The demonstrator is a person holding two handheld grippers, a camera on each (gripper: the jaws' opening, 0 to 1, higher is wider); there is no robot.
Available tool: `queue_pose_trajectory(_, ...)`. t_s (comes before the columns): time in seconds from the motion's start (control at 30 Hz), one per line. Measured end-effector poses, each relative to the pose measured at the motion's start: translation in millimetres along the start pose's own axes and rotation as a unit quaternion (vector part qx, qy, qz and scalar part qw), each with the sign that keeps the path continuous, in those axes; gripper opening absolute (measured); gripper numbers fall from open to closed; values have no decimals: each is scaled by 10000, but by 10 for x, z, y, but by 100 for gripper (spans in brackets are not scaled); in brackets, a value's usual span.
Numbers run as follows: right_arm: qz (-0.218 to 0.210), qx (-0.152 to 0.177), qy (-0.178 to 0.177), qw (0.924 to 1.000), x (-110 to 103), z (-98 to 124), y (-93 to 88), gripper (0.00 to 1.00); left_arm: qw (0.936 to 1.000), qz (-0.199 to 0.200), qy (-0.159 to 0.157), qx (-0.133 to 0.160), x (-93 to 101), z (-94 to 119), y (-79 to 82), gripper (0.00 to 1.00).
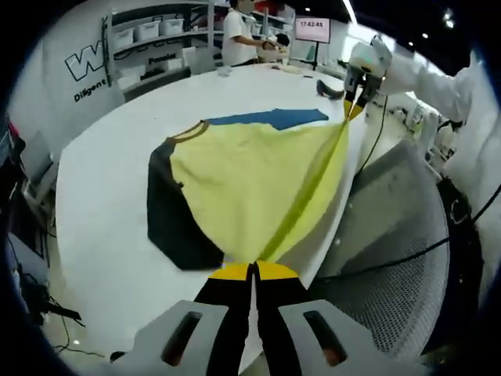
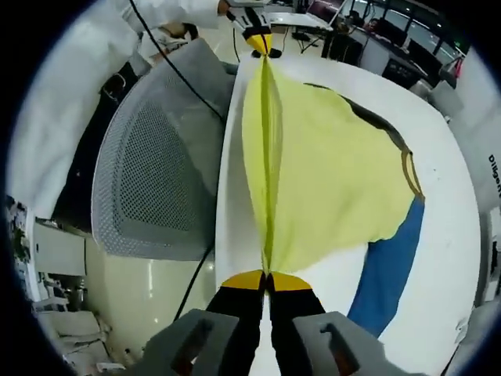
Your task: Fold the garment on the visible template until the final outline fits inside the template.
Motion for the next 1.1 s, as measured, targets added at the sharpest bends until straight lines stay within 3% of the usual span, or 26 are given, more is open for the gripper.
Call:
queue_pose_trajectory(0.37,-95,-140,340,9993,-99,-199,-66,0,9980,25,-517,-369,144,-257,-167,0)
queue_pose_trajectory(0.63,-123,-406,459,9980,-184,-553,-112,0,9957,34,-689,-619,189,-489,-274,0)
queue_pose_trajectory(1.1,-351,-383,551,9971,-254,-762,-176,0,9933,61,-829,-805,232,-614,-375,0)
Point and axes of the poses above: the point that each gripper's makers call its tool centre point, and the gripper's own axes: z roughly backward along the fingers, x roughly to its right, y roughly out of its top, the point moved 8 cm from there along z, roughly backward along the fingers, and after that the axes turned 13 degrees about -x, right-handed, at the moved point
